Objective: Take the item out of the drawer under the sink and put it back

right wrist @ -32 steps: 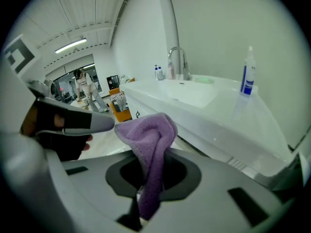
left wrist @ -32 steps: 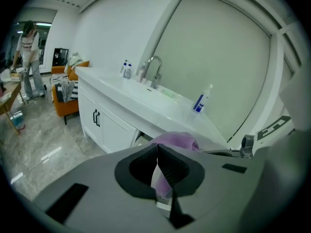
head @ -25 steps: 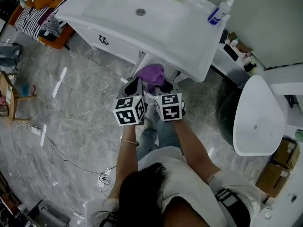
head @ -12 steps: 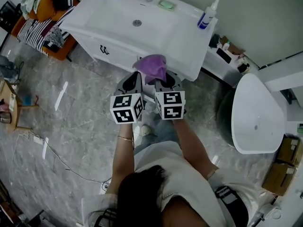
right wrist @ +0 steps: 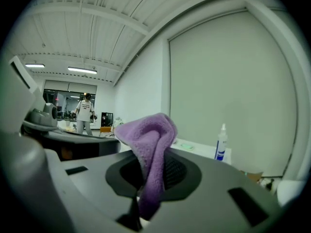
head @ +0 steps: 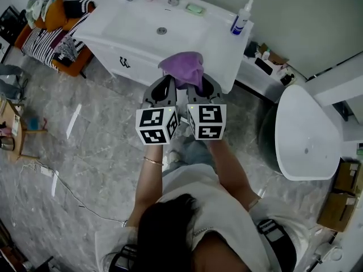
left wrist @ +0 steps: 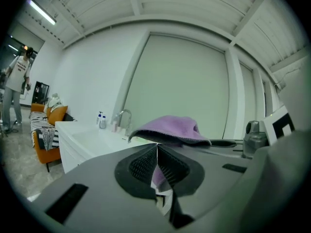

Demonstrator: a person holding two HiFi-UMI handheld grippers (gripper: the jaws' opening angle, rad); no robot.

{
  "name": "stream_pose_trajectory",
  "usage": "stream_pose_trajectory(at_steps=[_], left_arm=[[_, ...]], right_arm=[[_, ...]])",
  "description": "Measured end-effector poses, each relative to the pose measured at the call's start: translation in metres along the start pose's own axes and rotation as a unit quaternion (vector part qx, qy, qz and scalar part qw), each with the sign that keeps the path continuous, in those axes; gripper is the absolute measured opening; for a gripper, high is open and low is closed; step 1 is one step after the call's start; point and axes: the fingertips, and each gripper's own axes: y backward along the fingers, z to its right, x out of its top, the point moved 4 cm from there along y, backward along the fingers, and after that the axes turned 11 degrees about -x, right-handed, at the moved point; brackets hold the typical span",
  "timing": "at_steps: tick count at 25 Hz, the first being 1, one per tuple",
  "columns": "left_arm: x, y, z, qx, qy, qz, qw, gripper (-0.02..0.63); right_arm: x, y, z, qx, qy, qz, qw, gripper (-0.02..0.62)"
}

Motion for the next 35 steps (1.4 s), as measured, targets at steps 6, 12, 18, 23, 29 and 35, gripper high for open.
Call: stream_pose_trajectory(at_steps=[6, 12, 18, 23, 29, 35], left_arm=[[0.008, -0.003, 0.008, -0.006, -0.013, 0.004, 0.9999, 0.005], [0.011, 0.000, 0.008, -0.008, -0.019, 0.002, 0.9998, 0.005], [0.009, 0.000, 0.004, -0.012, -0.024, -0.004, 0.9996, 0.005], [0.006, 0.004, 0.000, -0.009, -0.022, -0.004, 0.9997, 0.005], [0.003, 0.005, 0.000, -0.009, -0.022, -0.008, 0.9997, 0.005], [0.002, 0.010, 0.001, -0.009, -0.023, -0.007, 0.9997, 0.005]], right_arm=[[0.013, 0.007, 0.008, -0.008, 0.002, 0.019, 1.000, 0.055], [0.018, 0.011, 0.007, -0.013, 0.003, 0.030, 0.999, 0.055], [0.016, 0.010, 0.002, -0.016, 0.002, 0.030, 0.999, 0.055], [0.014, 0.013, -0.002, -0.016, 0.003, 0.029, 0.999, 0.055], [0.015, 0.015, -0.002, -0.018, 0.004, 0.032, 0.999, 0.055], [0.015, 0.018, -0.007, -0.018, 0.006, 0.032, 0.999, 0.057]])
